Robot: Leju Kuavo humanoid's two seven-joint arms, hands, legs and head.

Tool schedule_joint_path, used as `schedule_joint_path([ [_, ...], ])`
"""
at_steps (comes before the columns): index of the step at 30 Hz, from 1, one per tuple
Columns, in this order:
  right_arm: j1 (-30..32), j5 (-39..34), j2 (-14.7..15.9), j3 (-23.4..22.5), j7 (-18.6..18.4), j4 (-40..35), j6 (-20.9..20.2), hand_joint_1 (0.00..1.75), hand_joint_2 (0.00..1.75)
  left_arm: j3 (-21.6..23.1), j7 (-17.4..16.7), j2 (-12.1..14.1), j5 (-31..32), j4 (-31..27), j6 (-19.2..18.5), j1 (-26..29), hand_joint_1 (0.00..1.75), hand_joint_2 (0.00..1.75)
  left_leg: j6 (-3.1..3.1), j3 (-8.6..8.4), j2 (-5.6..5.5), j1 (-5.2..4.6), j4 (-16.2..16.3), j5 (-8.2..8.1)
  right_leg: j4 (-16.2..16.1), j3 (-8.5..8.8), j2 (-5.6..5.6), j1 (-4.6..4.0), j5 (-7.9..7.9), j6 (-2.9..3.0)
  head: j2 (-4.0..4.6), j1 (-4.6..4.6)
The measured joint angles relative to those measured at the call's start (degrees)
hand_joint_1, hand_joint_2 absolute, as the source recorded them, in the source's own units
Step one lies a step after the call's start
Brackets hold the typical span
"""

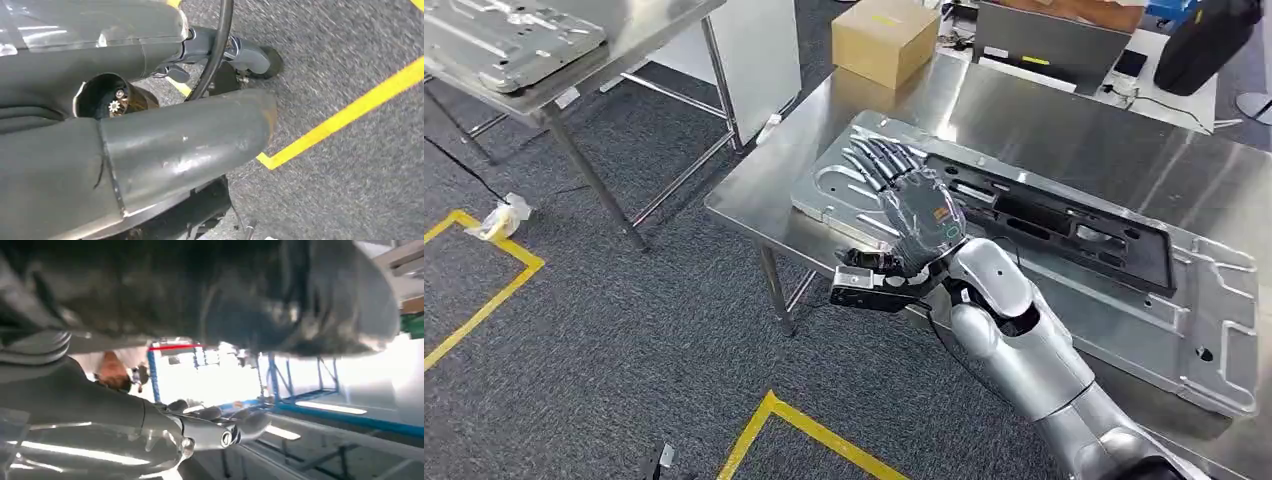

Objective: Take the parts from the cabinet and place them on the table.

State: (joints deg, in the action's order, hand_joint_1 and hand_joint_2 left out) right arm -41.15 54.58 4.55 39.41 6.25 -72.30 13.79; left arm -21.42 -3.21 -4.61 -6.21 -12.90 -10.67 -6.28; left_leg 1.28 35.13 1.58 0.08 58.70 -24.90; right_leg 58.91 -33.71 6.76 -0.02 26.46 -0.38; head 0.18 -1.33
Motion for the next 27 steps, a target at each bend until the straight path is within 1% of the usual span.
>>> schedule_joint_path([
  [1,-0.2,0.0,0.0,0.0,0.0,0.0,0.0,0.00,0.00,0.0,0.0,-0.1,0.0,0.0,0.0,0.1,0.00,0.00,0.53,-0.24,-0.54,0.44,-0.4,0.36,0.4,-0.29,-0.99,0.44,0.61,-0.60,0.00,0.00],
  [2,-0.3,0.0,0.0,0.0,-0.1,0.0,-0.1,0.00,0.00,0.0,0.0,-0.1,0.0,0.0,0.1,-0.1,0.00,0.00,0.77,-0.20,-1.07,0.46,-0.5,0.47,2.1,-0.84,-3.96,0.61,1.97,-0.80,0.00,0.00],
  [3,-0.4,0.0,0.1,0.0,-0.1,0.0,-0.2,0.00,0.00,0.0,0.0,0.0,0.1,0.0,0.3,-0.2,0.00,0.00,1.00,-0.13,-1.49,0.45,-0.5,0.53,5.8,-2.52,-5.59,0.73,4.19,-0.84,0.00,-0.04],
  [4,-0.4,0.0,0.3,0.0,-0.1,0.0,-0.3,0.00,0.00,0.0,0.0,0.0,0.2,0.0,0.3,-0.4,0.00,0.00,1.19,-0.09,-2.15,0.45,-0.5,0.54,10.4,-4.63,-6.22,0.76,6.41,-0.96,0.00,-0.02],
  [5,-0.3,0.0,0.5,0.0,-0.1,0.2,-0.4,0.00,0.00,0.0,0.0,0.0,0.2,0.0,0.3,-0.5,0.00,0.00,1.25,-0.06,-2.95,0.37,-0.4,0.54,15.0,-6.88,-6.51,0.75,8.06,-1.05,0.00,-0.02],
  [6,-0.2,0.0,0.6,0.0,-0.1,0.3,-0.5,0.00,0.00,0.0,-0.1,0.0,0.2,0.0,0.3,-0.5,0.00,0.00,1.25,-0.06,-3.68,0.33,-0.4,0.54,17.5,-8.27,-6.61,0.74,8.33,-1.04,0.00,-0.02],
  [7,-0.2,0.0,0.7,0.0,0.0,0.5,-0.5,0.00,0.00,0.0,-0.1,0.0,0.2,0.0,0.3,-0.4,0.00,0.00,1.25,-0.10,-4.46,0.30,-0.4,0.54,17.3,-8.37,-6.68,0.74,7.25,-0.97,0.00,-0.02],
  [8,-0.2,0.0,0.9,-0.1,0.0,0.7,-0.6,0.00,0.00,0.0,-0.1,0.0,0.2,0.0,0.3,-0.3,0.00,0.00,1.24,-0.11,-5.32,0.30,-0.3,0.54,14.2,-7.16,-6.81,0.74,4.93,-0.75,0.00,-0.02],
  [9,-0.3,0.0,0.9,-0.2,0.0,0.7,-0.7,0.00,0.00,0.0,-0.2,0.0,0.3,0.0,0.3,-0.3,0.00,0.00,1.19,-0.17,-6.10,0.30,-0.2,0.51,9.7,-5.12,-7.23,0.74,2.21,-0.48,0.00,-0.02],
  [10,-0.4,0.0,0.9,-0.2,0.0,0.7,-0.7,0.00,0.00,0.0,-0.3,0.0,0.3,0.0,0.4,-0.3,0.00,0.00,1.11,-0.24,-6.80,0.30,-0.1,0.45,4.4,-2.75,-8.40,0.72,-0.41,-0.12,0.00,-0.02],
  [11,-0.6,0.0,0.9,-0.2,0.0,0.8,-0.8,0.00,0.00,0.0,-0.3,-0.1,0.3,0.0,0.6,-0.4,0.00,0.00,1.00,-0.05,-7.32,0.53,-0.1,0.42,1.2,-1.36,-11.58,0.92,-0.50,0.34,0.00,-0.02],
  [12,-0.8,0.0,0.9,-0.2,0.0,0.9,-1.0,0.00,0.00,0.0,-0.4,-0.2,0.4,0.0,0.7,-0.7,0.00,0.00,0.50,0.34,-7.85,0.24,0.2,0.52,0.3,-1.30,-12.83,1.07,-0.59,0.31,0.00,0.09],
  [13,-0.9,0.0,1.0,-0.2,0.0,1.0,-1.1,0.00,0.00,0.0,-0.4,-0.2,0.6,0.0,1.0,-0.8,0.00,0.00,0.10,0.71,-8.49,0.84,0.0,0.73,0.5,-1.15,-11.72,0.73,-0.59,0.25,0.00,-0.07],
  [14,-1.0,0.1,1.0,-0.2,0.1,1.1,-1.2,0.00,0.00,0.0,-0.3,-0.2,0.9,0.0,1.2,-0.7,0.00,0.00,-0.32,0.76,-9.25,1.02,-0.1,0.75,0.4,-1.08,-11.40,0.55,-0.48,0.42,0.00,0.07],
  [15,-1.1,0.1,1.0,-0.3,0.2,1.1,-1.2,0.00,0.00,0.0,-0.2,-0.2,1.1,0.0,1.3,-0.7,0.00,0.00,-0.75,0.74,-9.98,1.12,-0.4,0.99,0.2,-0.90,-10.64,0.47,-0.51,0.55,0.00,0.00],
  [16,-1.1,0.1,1.0,-0.3,0.2,1.1,-1.2,0.00,0.00,0.0,0.0,0.0,1.4,0.0,1.4,-0.6,0.00,0.00,-0.96,0.80,-9.84,0.71,-0.3,0.82,-0.8,-0.34,-9.72,1.41,-0.93,1.03,0.00,0.07],
  [17,-1.2,0.1,1.0,-0.3,0.2,1.1,-1.3,0.00,0.00,0.0,0.1,-0.1,1.5,0.0,1.5,-0.6,0.00,0.00,-1.06,1.24,-6.24,0.38,0.9,-0.01,-1.4,0.22,-8.93,1.26,-1.01,1.37,0.00,0.09],
  [18,-1.4,0.1,1.0,-0.3,0.3,1.1,-1.4,0.00,0.00,0.0,0.1,-0.1,1.6,0.0,1.6,-0.8,0.00,0.00,-1.25,2.71,-3.91,0.51,4.1,-1.91,-1.5,0.44,-8.12,1.20,-0.99,1.68,0.00,0.63],
  [19,-1.4,0.1,1.0,-0.3,0.4,1.1,-1.6,0.00,0.00,0.0,0.2,-0.1,1.7,0.0,1.8,-1.1,0.00,0.00,-1.51,4.91,-2.75,0.66,8.5,-3.96,-1.4,0.55,-7.23,1.10,-0.89,1.75,0.00,0.61],
  [20,-1.3,0.1,1.1,-0.3,0.4,1.3,-1.8,0.00,0.00,0.0,0.4,-0.1,1.8,0.0,1.9,-1.3,0.00,0.00,-1.78,7.29,-2.29,0.81,13.1,-5.78,-1.4,0.60,-6.26,0.99,-0.76,1.84,0.00,0.63],
  [21,-1.3,0.1,1.1,-0.3,0.4,1.4,-2.0,0.00,0.00,0.0,0.5,-0.1,1.9,0.0,2.0,-1.3,0.00,0.00,-2.04,9.02,-2.09,0.93,16.3,-6.63,-1.4,0.59,-5.45,0.98,-0.65,1.79,0.00,0.63],
  [22,-1.2,0.1,1.1,-0.3,0.5,1.6,-2.0,0.00,0.00,0.0,0.6,-0.1,2.0,0.0,2.1,-1.2,0.00,0.00,-2.25,9.42,-1.95,1.08,16.9,-6.11,-1.3,0.64,-4.78,0.97,-0.55,1.72,0.00,0.63],
  [23,-1.3,0.1,1.1,-0.3,0.5,1.7,-2.0,0.00,0.00,0.0,0.6,-0.1,2.0,0.0,2.1,-1.1,0.00,0.00,-2.38,8.35,-1.81,1.20,14.8,-4.38,-1.3,0.72,-4.06,0.98,-0.40,1.55,0.00,0.63],
  [24,-1.3,0.1,1.2,-0.3,0.5,1.7,-2.0,0.00,0.00,0.0,0.6,-0.1,2.0,0.0,2.3,-1.0,0.00,0.00,-2.39,5.97,-1.54,1.26,10.3,-1.93,-1.2,0.82,-3.38,1.02,-0.18,1.39,0.00,0.63],
  [25,-1.4,0.1,1.2,-0.4,0.5,1.7,-2.1,0.00,0.00,0.0,0.6,-0.1,2.0,0.0,2.6,-1.1,0.00,0.00,-2.30,2.92,-0.65,1.26,4.7,0.57,-0.9,0.97,-2.69,1.06,0.09,1.14,0.00,0.66],
  [26,-1.5,0.1,1.2,-0.5,0.5,1.7,-2.1,0.00,0.00,0.0,0.6,-0.2,2.0,0.0,3.0,-1.3,0.00,0.00,-2.24,0.86,1.97,1.03,0.2,1.02,-0.6,1.03,-2.13,0.89,0.47,0.72,0.00,0.61],
  [27,-1.7,0.1,1.2,-0.6,0.5,1.7,-2.1,0.00,0.00,0.0,0.6,-0.3,1.9,0.0,3.3,-1.5,0.00,0.00,-1.65,0.46,2.53,0.31,0.0,0.60,-0.3,0.82,-1.74,0.40,0.70,0.36,0.00,0.68],
])
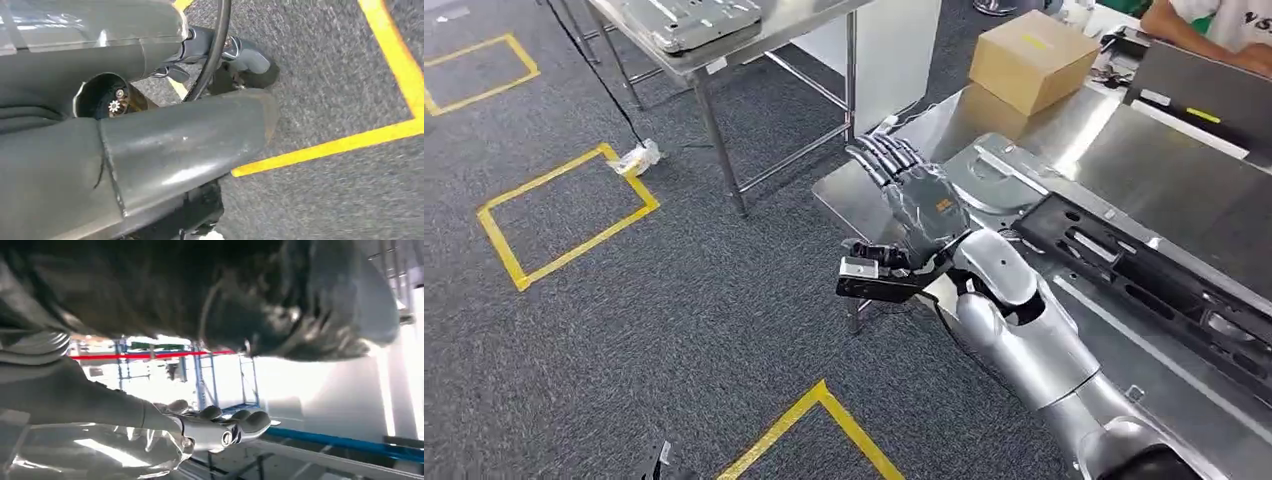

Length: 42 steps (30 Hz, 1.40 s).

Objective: Take the parts from the cabinet and place them on the table.

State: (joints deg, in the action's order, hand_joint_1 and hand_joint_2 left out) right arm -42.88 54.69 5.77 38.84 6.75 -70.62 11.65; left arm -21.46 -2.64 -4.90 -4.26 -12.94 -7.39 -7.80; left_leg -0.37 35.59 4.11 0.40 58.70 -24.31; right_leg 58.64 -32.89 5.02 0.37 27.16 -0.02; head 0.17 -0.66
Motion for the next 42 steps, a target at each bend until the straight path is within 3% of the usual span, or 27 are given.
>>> schedule_joint_path([
  [4,-0.1,0.4,0.0,0.0,0.0,0.1,0.0,0.00,0.00,0.0,-0.4,0.0,-0.1,0.0,0.5,0.3,0.00,0.00,1.35,0.31,-2.82,0.19,-0.2,0.31,-0.2,0.59,1.82,0.00,0.39,-0.96,0.00,-0.18],
  [6,-0.1,0.8,0.2,-0.1,0.0,0.3,0.3,0.00,0.00,0.0,-0.5,-0.1,-0.1,0.0,0.7,0.4,0.00,0.00,2.07,0.13,-3.75,0.48,-0.5,0.54,3.2,-0.81,-3.17,0.47,3.10,-1.39,0.00,-0.20],
  [9,0.7,1.1,0.9,-0.1,0.2,0.6,0.4,0.00,0.00,-0.1,-0.5,-0.3,-0.1,0.0,0.7,0.2,0.00,0.00,2.45,0.17,-5.78,0.34,-0.4,0.51,16.2,-7.17,-4.94,0.39,8.39,-1.35,0.00,-0.20],
  [10,1.1,1.1,1.0,-0.1,0.2,0.8,0.4,0.00,0.00,-0.1,-0.6,-0.3,0.0,0.0,0.7,0.3,0.00,0.00,2.44,0.16,-6.57,0.29,-0.4,0.51,17.8,-8.22,-4.97,0.39,8.19,-1.30,0.00,-0.20],
  [11,1.4,1.2,1.0,-0.1,0.3,0.9,0.4,0.00,0.00,-0.1,-0.8,-0.4,0.1,0.0,0.9,0.4,0.00,0.00,2.44,0.14,-7.42,0.29,-0.3,0.50,16.3,-7.87,-4.99,0.39,6.45,-1.13,0.00,-0.20],
  [13,1.4,1.2,1.3,-0.1,0.3,1.0,0.5,0.00,0.00,-0.1,-0.8,-0.5,0.1,0.0,0.9,0.6,0.00,0.00,2.36,0.05,-9.02,0.28,-0.1,0.46,7.4,-4.09,-5.80,0.39,0.98,-0.60,0.00,-0.20],
  [14,1.4,1.2,1.4,-0.1,0.3,1.0,0.6,0.00,0.00,-0.1,-0.8,-0.6,0.2,0.0,0.8,0.5,0.00,0.00,2.25,0.02,-9.60,0.30,0.0,0.38,2.4,-1.92,-7.59,0.45,-1.24,-0.33,0.00,-0.22],
  [15,1.4,1.2,1.7,-0.1,0.3,1.0,0.7,0.00,0.00,-0.1,-0.7,-0.7,0.3,0.0,0.8,0.5,0.00,0.00,1.91,0.30,-10.03,0.10,0.0,0.40,1.2,-1.20,-9.70,0.62,-0.13,-0.32,0.00,-0.13],
  [17,1.5,1.2,1.7,-0.1,0.4,1.1,0.7,0.00,0.00,-0.1,-0.5,-0.8,0.3,0.0,0.8,0.4,0.00,0.00,1.21,0.70,-11.08,0.61,0.0,0.73,0.7,-1.19,-8.61,0.25,-0.45,-0.41,0.00,-0.15],
  [19,1.3,1.2,1.7,-0.1,0.5,1.1,0.6,0.00,0.00,-0.1,-0.5,-0.8,0.5,0.0,0.9,0.7,0.00,0.00,0.27,0.82,-12.58,0.51,-0.5,1.06,0.2,-0.84,-7.30,0.38,-0.72,0.14,0.00,-0.15],
  [20,1.2,1.2,1.8,-0.1,0.4,1.1,0.6,0.00,0.00,-0.1,-0.5,-0.7,0.5,0.0,1.0,0.9,0.00,0.00,0.30,1.03,-10.67,0.64,0.1,0.56,-0.4,-0.42,-6.47,0.74,-1.06,0.62,0.00,-0.18],
  [21,1.2,1.2,1.8,-0.1,0.4,1.1,0.6,0.00,0.00,-0.1,-0.5,-0.8,0.5,0.0,1.0,0.9,0.00,0.00,0.03,1.77,-7.39,0.24,1.9,-0.69,-0.8,-0.17,-5.98,0.67,-1.11,0.99,0.00,0.21],
  [22,1.1,1.2,1.8,-0.1,0.5,1.1,0.5,0.00,0.00,-0.1,-0.4,-0.8,0.4,0.0,1.0,0.8,0.00,0.00,-0.29,3.50,-5.69,0.32,5.5,-2.74,-0.8,-0.10,-5.24,0.50,-1.11,1.31,0.00,0.26],
  [24,1.4,1.2,1.9,-0.1,0.5,1.2,0.5,0.00,0.00,-0.1,-0.1,-0.8,0.5,0.0,1.0,0.7,0.00,0.00,-0.77,7.94,-4.69,0.60,14.6,-6.67,-0.8,-0.07,-3.62,0.27,-0.95,1.52,0.00,0.24],
  [25,1.5,1.2,1.9,-0.1,0.5,1.2,0.4,0.00,0.00,-0.1,0.0,-0.8,0.5,0.0,1.1,0.7,0.00,0.00,-0.93,9.17,-4.55,0.65,17.1,-7.07,-0.7,-0.09,-2.88,0.23,-0.89,1.53,0.00,0.26],
  [26,1.6,1.2,1.9,-0.1,0.5,1.2,0.4,0.00,0.00,-0.1,0.0,-0.8,0.5,0.0,1.1,0.9,0.00,0.00,-1.03,8.90,-4.45,0.73,16.5,-6.12,-0.6,-0.08,-2.19,0.23,-0.79,1.49,0.00,0.24],
  [28,1.5,1.2,1.9,-0.1,0.4,1.2,0.4,0.00,0.00,-0.1,0.1,-0.8,0.5,0.0,1.5,0.9,0.00,0.00,-0.96,4.61,-3.85,0.77,8.7,-1.78,-0.3,0.03,-0.91,0.25,-0.44,1.22,0.00,0.26],
  [29,1.5,1.2,1.9,-0.2,0.3,1.1,0.4,0.00,0.00,-0.2,0.2,-0.8,0.5,0.0,1.7,0.9,0.00,0.00,-0.71,1.53,-2.46,0.73,3.2,0.41,-0.1,0.17,-0.33,0.25,-0.17,0.99,0.00,0.26],
  [30,1.5,1.2,2.0,-0.2,0.3,1.1,0.4,0.00,0.00,-0.2,0.3,-0.8,0.5,0.0,1.8,0.8,0.00,0.00,-0.37,0.04,0.24,0.05,0.2,-0.38,0.0,0.17,0.25,-0.06,0.14,0.61,0.00,0.26],
  [31,1.5,1.2,2.2,-0.3,0.3,1.1,0.5,0.00,0.00,-0.2,0.4,-0.8,0.5,0.0,1.7,0.8,0.00,0.00,0.46,0.06,-0.80,-0.15,-0.1,0.06,0.3,0.17,0.70,-0.33,0.30,0.32,0.00,0.15],
  [35,1.5,1.3,2.2,-0.3,0.3,1.0,0.5,0.00,0.00,-0.3,0.3,-0.8,0.4,0.0,1.4,1.2,0.00,0.00,1.79,-0.09,-3.22,0.09,-0.8,0.49,0.1,0.38,2.25,-0.21,0.91,-0.84,0.00,0.13],
  [36,1.4,1.2,2.3,-0.4,0.3,1.0,0.5,0.00,0.00,-0.3,0.2,-0.9,0.4,0.0,1.3,1.2,0.00,0.00,2.10,-0.19,-3.75,0.17,-0.9,0.64,1.7,0.05,-0.98,0.22,2.20,-1.05,0.00,0.11],
  [37,1.4,1.2,2.3,-0.5,0.3,1.0,0.5,0.00,0.00,-0.4,0.1,-0.8,0.4,0.0,1.3,1.1,0.00,0.00,2.45,-0.13,-4.09,0.21,-1.0,0.71,5.3,-1.53,-3.18,0.33,4.39,-1.07,0.00,0.09],
  [39,1.8,1.2,2.7,-0.5,0.4,1.1,0.5,0.00,0.00,-0.5,0.0,-0.8,0.3,0.0,1.2,0.7,0.00,0.00,2.58,-0.10,-5.50,0.17,-0.9,0.72,14.2,-5.83,-4.73,0.38,8.18,-1.24,0.00,0.09],
  [40,2.1,1.3,2.8,-0.5,0.5,1.2,0.5,0.00,0.00,-0.5,-0.2,-0.8,0.3,0.0,1.2,0.7,0.00,0.00,2.60,-0.08,-6.23,0.15,-0.8,0.71,17.7,-7.69,-4.95,0.36,9.13,-1.29,0.00,0.09],
  [41,2.3,1.3,2.9,-0.5,0.5,1.3,0.6,0.00,0.00,-0.6,-0.2,-0.8,0.3,0.0,1.2,0.8,0.00,0.00,2.59,-0.10,-6.96,0.16,-0.8,0.70,18.5,-8.31,-4.99,0.38,8.63,-1.28,0.00,0.07],
  [42,2.4,1.3,2.9,-0.5,0.6,1.4,0.6,0.00,1.75,-0.8,-0.3,-0.8,0.2,0.0,1.2,1.0,0.00,0.00,2.56,-0.11,-7.76,0.19,-0.6,0.68,16.4,-7.64,-5.00,0.42,6.62,-1.22,0.00,0.06],
])
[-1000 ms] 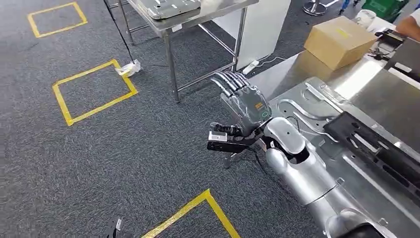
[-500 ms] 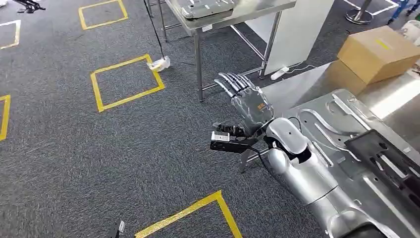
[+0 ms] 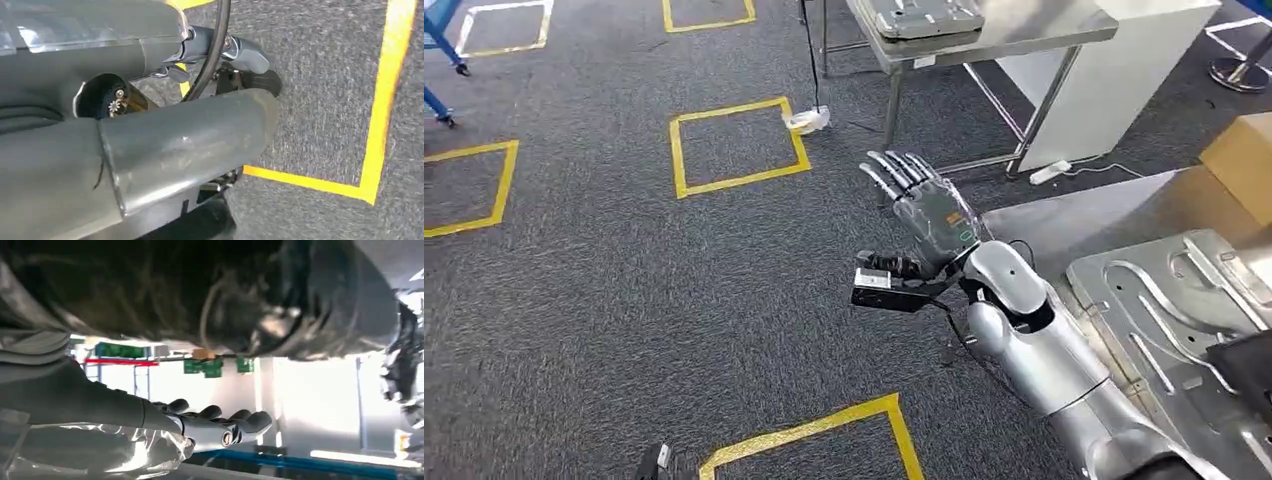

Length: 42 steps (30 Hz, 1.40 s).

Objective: Take the parts from the cabinet and place them on the table.

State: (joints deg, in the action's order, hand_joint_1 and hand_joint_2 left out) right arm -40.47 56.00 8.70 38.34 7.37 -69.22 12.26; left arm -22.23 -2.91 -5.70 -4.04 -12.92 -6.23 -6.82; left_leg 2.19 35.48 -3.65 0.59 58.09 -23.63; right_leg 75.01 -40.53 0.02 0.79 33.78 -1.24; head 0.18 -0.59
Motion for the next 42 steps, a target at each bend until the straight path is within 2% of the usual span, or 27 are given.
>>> schedule_joint_path([
  [2,-0.1,0.0,0.2,-0.1,0.0,0.0,0.1,0.00,1.75,0.0,-0.1,0.0,0.0,0.0,0.0,0.0,0.00,0.00,-0.26,-0.05,-1.63,0.05,0.3,-0.17,-9.9,4.30,-0.90,0.22,-5.79,0.24,0.00,0.00],
  [3,-0.2,0.0,0.3,-0.1,0.0,0.0,0.1,0.00,1.75,-0.1,-0.2,0.0,-0.1,0.0,0.0,0.0,0.00,0.00,-0.43,0.01,-2.26,0.09,0.6,-0.28,-14.4,6.13,-2.88,0.48,-7.31,0.42,0.00,0.00],
  [4,-0.2,0.0,0.3,-0.1,0.0,0.1,0.1,0.00,1.75,-0.1,-0.4,0.0,-0.1,0.0,0.0,-0.2,0.00,0.00,-0.85,0.44,-2.73,-0.22,0.8,-0.29,-15.2,6.66,-4.92,0.55,-6.42,0.31,0.00,0.02],
  [8,-0.4,0.6,0.3,-0.1,0.4,0.0,0.1,0.00,1.75,-0.2,-0.7,0.0,-0.1,0.0,0.0,-0.2,0.00,0.00,-2.43,1.14,-5.31,0.32,0.3,0.44,-15.7,6.80,-2.31,0.31,-7.03,1.15,0.00,0.04],
  [9,-0.6,0.7,0.2,-0.1,0.4,0.0,0.1,0.00,1.75,-0.3,-0.8,0.2,-0.1,0.0,0.0,0.0,0.00,0.00,-2.39,1.46,-3.14,0.41,1.1,-0.18,-16.2,7.12,-1.40,0.48,-7.33,1.65,0.00,0.02],
  [10,-0.6,0.7,0.2,-0.1,0.6,0.0,0.2,0.00,1.75,-0.3,-0.8,0.2,-0.1,0.0,0.0,-0.1,0.00,0.00,-2.60,2.47,0.49,0.03,3.5,-1.81,-16.5,7.32,-0.86,0.40,-7.39,2.20,0.00,0.42],
  [11,-0.7,0.8,0.2,-0.1,0.6,0.0,0.2,0.00,1.75,-0.3,-0.8,0.2,0.0,0.0,-0.1,-0.3,0.00,0.00,-2.89,4.49,2.28,0.09,7.7,-4.10,-16.6,7.37,0.02,0.19,-7.38,2.23,0.00,0.37],
  [13,-0.4,0.8,0.2,-0.1,0.6,0.1,0.2,0.00,1.75,-0.3,-0.8,0.2,0.1,0.0,-0.1,-0.6,0.00,0.00,-3.12,9.02,3.28,0.19,17.0,-7.86,-16.5,7.30,1.83,-0.10,-7.23,2.45,0.00,0.39],
  [14,-0.4,0.8,0.2,-0.1,0.6,0.1,0.2,0.00,1.75,-0.3,-0.8,0.2,0.1,0.0,-0.1,-0.6,0.00,0.00,-3.18,9.96,3.31,0.19,18.9,-8.04,-16.4,7.28,2.65,-0.13,-7.17,2.46,0.00,0.44],
  [15,-0.4,0.8,0.2,-0.1,0.6,0.1,0.2,0.00,1.75,-0.3,-0.8,0.2,0.1,0.0,-0.1,-0.5,0.00,0.00,-3.18,9.44,3.33,0.19,18.0,-6.97,-16.4,7.33,3.40,-0.15,-7.09,2.44,0.00,0.39],
  [17,-0.5,0.8,0.2,-0.1,0.6,0.1,0.2,0.00,1.75,-0.3,-0.9,0.2,0.1,0.0,-0.1,-0.5,0.00,0.00,-2.91,4.52,4.06,0.14,9.2,-2.39,-16.4,7.60,4.86,-0.18,-6.83,2.24,0.00,0.42],
  [18,-0.6,0.8,0.2,-0.1,0.6,0.1,0.2,0.00,1.75,-0.3,-0.8,0.3,0.1,0.0,-0.1,-0.6,0.00,0.00,-2.58,1.28,6.33,-0.06,3.5,-0.31,-16.3,7.87,5.50,-0.23,-6.62,2.02,0.00,0.42],
  [19,-0.7,0.8,0.2,-0.1,0.6,0.1,0.2,0.00,1.75,-0.3,-0.8,0.3,0.1,0.0,-0.1,-0.8,0.00,0.00,-2.31,-0.11,9.73,-0.94,0.7,-1.16,-16.2,7.96,6.11,-0.69,-6.38,1.67,0.00,0.42],
  [23,-0.8,0.8,0.1,-0.1,0.7,0.1,0.2,0.00,1.75,-0.3,-0.8,0.3,0.1,0.0,0.0,-0.7,0.00,0.00,-0.87,0.24,6.24,-0.95,0.4,-0.68,-16.5,8.55,8.60,-1.02,-5.99,0.65,0.00,0.31],
  [24,-0.9,0.8,0.1,-0.2,0.6,0.0,0.2,0.00,1.75,-0.4,-0.9,0.2,0.1,0.0,0.0,-0.7,0.00,0.00,-0.38,-0.14,5.50,-0.46,-0.1,-0.33,-16.1,8.37,7.18,-0.57,-5.35,0.11,0.00,0.26],
  [25,-1.0,0.8,0.1,-0.2,0.7,0.0,0.2,0.00,1.75,-0.4,-1.0,0.2,0.2,0.0,0.1,-0.8,0.00,0.00,-0.10,-0.12,4.91,-0.42,-0.2,-0.22,-14.2,7.70,3.37,-0.40,-3.90,-0.01,0.00,0.26],
  [26,-1.0,0.8,0.2,-0.2,0.7,0.0,0.2,0.00,1.75,-0.4,-1.0,0.2,0.3,0.0,0.2,-0.9,0.00,0.00,0.20,-0.06,4.31,-0.45,-0.2,-0.16,-10.5,6.03,1.32,-0.30,-1.73,-0.04,0.00,0.18],
  [28,-0.8,0.9,0.3,-0.2,0.7,0.2,0.1,0.00,1.75,-0.4,-1.0,0.2,0.4,0.0,0.1,-1.2,0.00,0.00,0.41,-0.03,2.62,-0.53,-0.1,-0.16,-1.1,1.38,0.12,-0.27,2.07,-0.16,0.00,0.20],
  [29,-0.6,0.9,0.3,-0.2,0.7,0.4,0.0,0.00,1.75,-0.4,-1.1,0.2,0.4,0.0,0.1,-1.3,0.00,0.00,0.42,-0.03,1.59,-0.58,0.0,-0.17,1.7,-0.29,0.03,-0.28,2.25,-0.16,0.00,0.22],
  [31,-0.7,0.9,0.3,-0.2,0.7,0.5,-0.2,0.00,1.75,-0.4,-1.1,0.2,0.5,0.0,0.1,-1.2,0.00,0.00,0.36,-0.09,-0.28,-0.60,0.2,-0.22,-1.6,0.46,-0.11,-0.29,-1.39,0.22,0.00,0.22],
  [33,-1.0,0.9,0.3,-0.2,0.7,0.5,-0.2,0.00,1.75,-0.4,-1.1,0.1,0.5,0.0,0.1,-1.3,0.00,0.00,0.14,-0.25,-2.04,-0.56,0.4,-0.38,-12.2,4.82,-2.15,-0.44,-7.60,0.97,0.00,0.20],
  [34,-1.1,0.9,0.4,-0.2,0.7,0.5,-0.3,0.00,1.75,-0.4,-1.1,0.0,0.4,0.0,0.0,-1.2,0.00,0.00,0.04,-0.09,-2.61,-0.32,0.4,-0.45,-14.7,6.00,-4.89,-0.28,-7.51,1.38,0.00,0.22],
  [35,-1.2,0.9,0.5,-0.2,0.7,0.5,-0.3,0.00,1.75,-0.4,-1.1,-0.1,0.4,0.0,0.0,-1.3,0.00,0.00,-0.27,0.20,-3.15,-0.49,0.7,-0.34,-15.8,6.12,-5.75,-0.10,-7.70,1.38,0.00,0.24],
  [38,-1.4,0.9,0.2,-0.2,0.7,0.5,-0.3,0.00,1.75,-0.5,-1.2,-0.1,0.4,0.0,0.0,-1.1,0.00,0.00,-1.55,0.74,-5.34,0.26,0.1,0.20,-16.1,6.50,-3.91,-0.59,-7.44,1.48,0.00,0.22],
  [39,-1.5,0.9,0.1,-0.2,0.7,0.4,-0.3,0.00,1.75,-0.5,-1.2,0.0,0.4,0.0,0.0,-1.0,0.00,0.00,-1.96,0.76,-5.88,-0.09,0.1,0.12,-17.2,7.06,-3.03,0.24,-7.90,1.97,0.00,0.24],
  [41,-1.7,0.9,0.2,-0.2,0.7,0.5,-0.3,0.00,1.75,-0.5,-1.2,-0.1,0.4,0.0,0.0,-0.9,0.00,0.00,-2.20,2.49,0.45,-0.43,4.0,-2.53,-18.1,7.90,-1.25,-0.15,-8.13,2.27,0.00,0.57],
  [42,-1.7,0.9,0.2,-0.2,0.7,0.5,-0.4,0.00,1.75,-0.5,-1.2,-0.1,0.4,0.0,0.0,-1.2,0.00,0.00,-2.43,4.55,1.60,-0.22,8.2,-4.57,-18.1,7.93,-0.33,-0.30,-8.06,2.48,0.00,0.55],
])
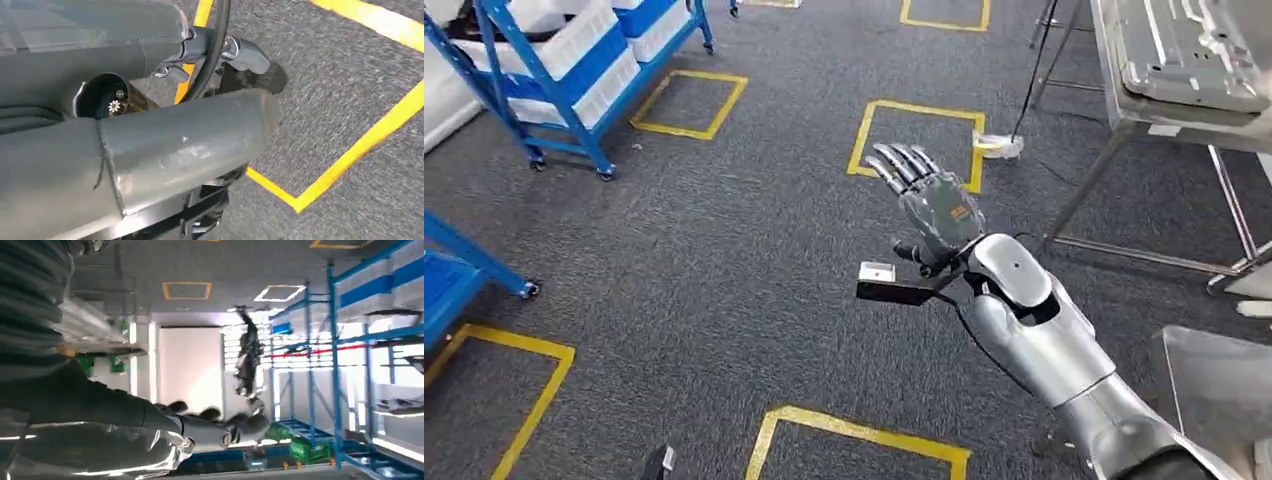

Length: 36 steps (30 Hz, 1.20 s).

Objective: Take the parts from the cabinet and place them on the table.

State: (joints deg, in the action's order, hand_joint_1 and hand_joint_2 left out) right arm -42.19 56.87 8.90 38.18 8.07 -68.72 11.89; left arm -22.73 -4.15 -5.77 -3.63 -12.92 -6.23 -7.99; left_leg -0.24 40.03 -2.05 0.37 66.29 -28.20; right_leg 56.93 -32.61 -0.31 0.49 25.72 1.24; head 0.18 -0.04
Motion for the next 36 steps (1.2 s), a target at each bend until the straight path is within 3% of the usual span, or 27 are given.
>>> schedule_joint_path([
  [2,0.1,0.0,0.0,0.0,0.0,0.1,-0.1,0.00,1.75,0.0,0.0,0.0,0.0,0.0,0.0,-0.2,0.00,0.00,-0.43,3.69,1.04,0.38,7.0,-2.31,0.1,0.04,1.88,-0.19,0.19,0.14,0.00,-0.02],
  [3,0.1,0.0,0.0,0.0,0.0,0.2,-0.1,0.00,1.75,0.0,0.0,0.0,0.0,0.0,0.0,-0.1,0.00,0.00,-0.58,4.17,1.30,0.49,7.8,-2.01,0.1,0.05,2.62,-0.18,0.28,0.09,0.00,0.02],
  [4,0.1,0.0,0.0,0.0,0.0,0.2,-0.1,0.00,1.75,0.0,0.1,0.0,0.0,0.0,0.0,0.0,0.00,0.00,-0.73,3.22,1.67,0.69,5.9,-0.35,0.2,0.10,3.50,-0.15,0.44,0.00,0.00,0.00],
  [6,0.1,0.0,0.0,0.0,0.0,0.2,-0.1,0.00,1.75,0.0,0.2,0.0,0.1,0.0,0.0,0.0,0.00,0.00,-0.84,-1.54,3.09,0.93,-3.1,4.25,0.5,0.30,4.91,-0.08,0.90,-0.38,0.00,0.02],
  [7,0.1,0.1,0.0,0.0,0.0,0.2,-0.1,0.00,1.75,0.0,0.2,0.0,0.1,0.0,0.0,-0.1,0.00,0.00,-0.78,-3.65,4.99,0.87,-7.6,5.03,0.8,0.44,5.52,-0.09,1.27,-0.69,0.00,0.00],
  [8,0.0,0.1,0.0,0.0,0.0,0.2,-0.1,0.00,1.75,0.0,0.3,-0.1,0.2,0.0,0.0,-0.2,0.00,0.00,-0.33,-4.15,5.98,-0.03,-7.8,4.26,0.9,0.30,6.05,-0.57,1.49,-1.06,0.00,0.07],
  [9,0.0,0.1,0.0,0.0,-0.1,0.2,-0.2,0.00,1.75,0.0,0.5,-0.2,0.2,0.0,0.0,-0.2,0.00,0.00,0.42,-3.92,5.07,0.08,-7.9,4.46,1.0,0.35,6.52,-0.60,1.65,-1.37,0.00,-0.11],
  [12,-0.1,0.1,-0.3,0.0,-0.2,0.1,-0.2,0.00,1.75,0.0,0.7,-0.2,0.2,0.0,0.0,0.0,0.00,0.00,1.42,-3.99,3.20,0.02,-8.2,4.48,0.9,0.92,8.13,-0.49,2.07,-2.28,0.00,-0.09],
  [13,-0.2,0.1,-0.3,0.0,-0.3,-0.1,-0.2,0.00,1.75,0.0,0.8,-0.2,0.3,0.0,0.0,0.3,0.00,0.00,1.74,-4.52,2.63,0.29,-8.7,4.65,1.6,0.82,6.60,-0.04,2.84,-2.75,0.00,-0.11],
  [14,-0.2,0.1,-0.2,0.0,-0.3,-0.1,-0.2,0.00,1.75,0.0,1.1,-0.2,0.3,0.0,0.0,0.3,0.00,0.00,1.88,-4.64,2.26,0.25,-8.7,4.64,3.9,-0.15,3.62,0.10,4.22,-2.82,0.00,-0.13],
  [15,-0.3,0.1,0.0,0.0,-0.3,-0.1,-0.2,0.00,1.75,0.0,1.2,-0.2,0.3,0.0,-0.1,0.2,0.00,0.00,2.32,-4.63,1.75,0.24,-8.7,4.68,8.2,-2.43,1.70,0.24,6.41,-2.79,0.00,-0.20],
  [17,0.3,0.1,0.3,0.0,-0.4,-0.1,-0.2,0.00,1.75,-0.1,1.4,-0.3,0.5,0.0,-0.2,0.0,0.00,0.00,2.55,-4.64,0.23,0.14,-8.7,4.55,17.9,-7.68,0.41,0.22,9.76,-2.89,0.00,-0.20],
  [18,0.6,0.1,0.4,0.0,-0.6,0.0,-0.3,0.00,1.75,-0.1,1.5,-0.3,0.5,0.0,-0.3,0.1,0.00,0.00,2.59,-4.67,-0.65,0.10,-8.6,4.51,20.0,-9.23,0.32,0.22,9.60,-2.84,0.00,-0.17],
  [19,0.8,0.1,0.5,0.0,-0.7,0.0,-0.3,0.00,1.75,-0.1,1.5,-0.3,0.6,0.0,-0.3,0.3,0.00,0.00,2.58,-4.72,-1.47,0.10,-8.5,4.48,19.1,-9.32,0.30,0.23,8.02,-2.73,0.00,-0.20],
  [21,0.7,0.1,0.6,-0.1,-0.7,0.0,-0.3,0.00,1.75,-0.1,1.5,-0.3,0.6,0.0,-0.4,0.5,0.00,0.00,2.39,-4.87,-3.12,0.13,-8.1,4.22,10.6,-6.16,-0.32,0.26,2.27,-2.29,0.00,-0.20],
  [22,0.6,0.1,0.7,-0.1,-0.7,0.0,-0.2,0.00,1.75,-0.1,1.5,-0.3,0.6,0.0,-0.4,0.5,0.00,0.00,2.17,-4.91,-3.83,0.21,-7.9,4.03,5.5,-4.04,-2.18,0.27,-0.48,-2.08,0.00,-0.20],
  [23,0.6,0.1,0.8,-0.2,-0.7,0.0,-0.2,0.00,1.75,-0.1,1.5,-0.4,0.6,0.0,-0.4,0.4,0.00,0.00,1.85,-4.64,-4.47,0.08,-7.7,3.85,3.1,-2.92,-5.43,0.54,0.01,-1.84,0.00,-0.16],
  [25,0.6,0.2,0.9,-0.3,-0.7,-0.1,-0.3,0.00,1.75,-0.1,1.5,-0.5,0.6,0.0,-0.5,0.3,0.00,0.00,1.26,-4.18,-5.65,0.51,-7.7,4.00,2.3,-2.49,-4.39,0.24,0.04,-1.92,0.00,-0.15],
  [27,0.5,0.2,0.8,-0.3,-0.7,-0.2,-0.3,0.00,1.75,-0.1,1.5,-0.5,0.6,0.0,-0.6,0.6,0.00,0.00,0.49,-4.14,-7.25,0.70,-8.1,4.14,2.0,-2.09,-2.94,0.15,0.20,-1.46,0.00,-0.17],
  [28,0.3,0.2,0.8,-0.4,-0.8,-0.3,-0.3,0.00,1.75,-0.2,1.5,-0.4,0.6,0.0,-0.6,0.8,0.00,0.00,0.34,-4.07,-6.16,0.58,-7.7,3.74,1.2,-1.44,-1.89,0.82,-0.09,-1.00,0.00,-0.17],
  [29,0.3,0.2,0.8,-0.4,-0.9,-0.3,-0.3,0.00,1.75,-0.2,1.5,-0.4,0.6,0.0,-0.6,0.8,0.00,0.00,0.13,-3.41,-2.81,0.05,-6.1,2.80,0.8,-1.03,-1.33,0.71,-0.02,-0.68,0.00,-0.02],
  [30,0.2,0.3,0.8,-0.4,-0.8,-0.4,-0.3,0.00,1.75,-0.2,1.5,-0.4,0.6,0.0,-0.6,0.6,0.00,0.00,0.00,-1.55,-0.46,0.10,-2.4,0.90,0.7,-0.73,-0.43,0.52,0.10,-0.31,0.00,0.26],
  [31,0.3,0.3,0.8,-0.4,-0.8,-0.4,-0.3,0.00,1.75,-0.2,1.5,-0.4,0.6,0.0,-0.6,0.4,0.00,0.00,-0.15,0.71,0.72,0.27,2.0,-0.94,0.7,-0.52,0.43,0.31,0.30,-0.03,0.00,0.22],
  [33,0.6,0.3,0.8,-0.4,-0.8,-0.3,-0.3,0.00,1.75,-0.2,1.5,-0.4,0.6,0.0,-0.5,0.4,0.00,0.00,-0.50,4.58,1.48,0.45,8.7,-2.67,0.8,-0.18,2.21,0.13,0.79,0.07,0.00,0.24],
  [34,0.7,0.3,0.8,-0.4,-0.8,-0.3,-0.3,0.00,1.75,-0.2,1.5,-0.4,0.6,0.0,-0.5,0.6,0.00,0.00,-0.62,4.87,1.66,0.49,8.6,-1.75,0.8,0.01,2.99,0.13,1.02,-0.02,0.00,0.24],
  [35,0.8,0.3,0.8,-0.4,-0.7,-0.3,-0.2,0.00,1.75,-0.2,1.5,-0.4,0.6,0.0,-0.3,0.7,0.00,0.00,-0.68,3.70,1.85,0.59,5.7,0.43,0.8,0.27,3.75,0.14,1.29,-0.11,0.00,0.26],
  [36,0.7,0.3,0.8,-0.4,-0.7,-0.3,-0.2,0.00,1.75,-0.3,1.5,-0.4,0.6,0.0,-0.3,0.8,0.00,0.00,-0.62,1.15,2.46,0.60,0.7,3.35,0.9,0.65,4.49,0.15,1.66,-0.27,0.00,0.24],
])
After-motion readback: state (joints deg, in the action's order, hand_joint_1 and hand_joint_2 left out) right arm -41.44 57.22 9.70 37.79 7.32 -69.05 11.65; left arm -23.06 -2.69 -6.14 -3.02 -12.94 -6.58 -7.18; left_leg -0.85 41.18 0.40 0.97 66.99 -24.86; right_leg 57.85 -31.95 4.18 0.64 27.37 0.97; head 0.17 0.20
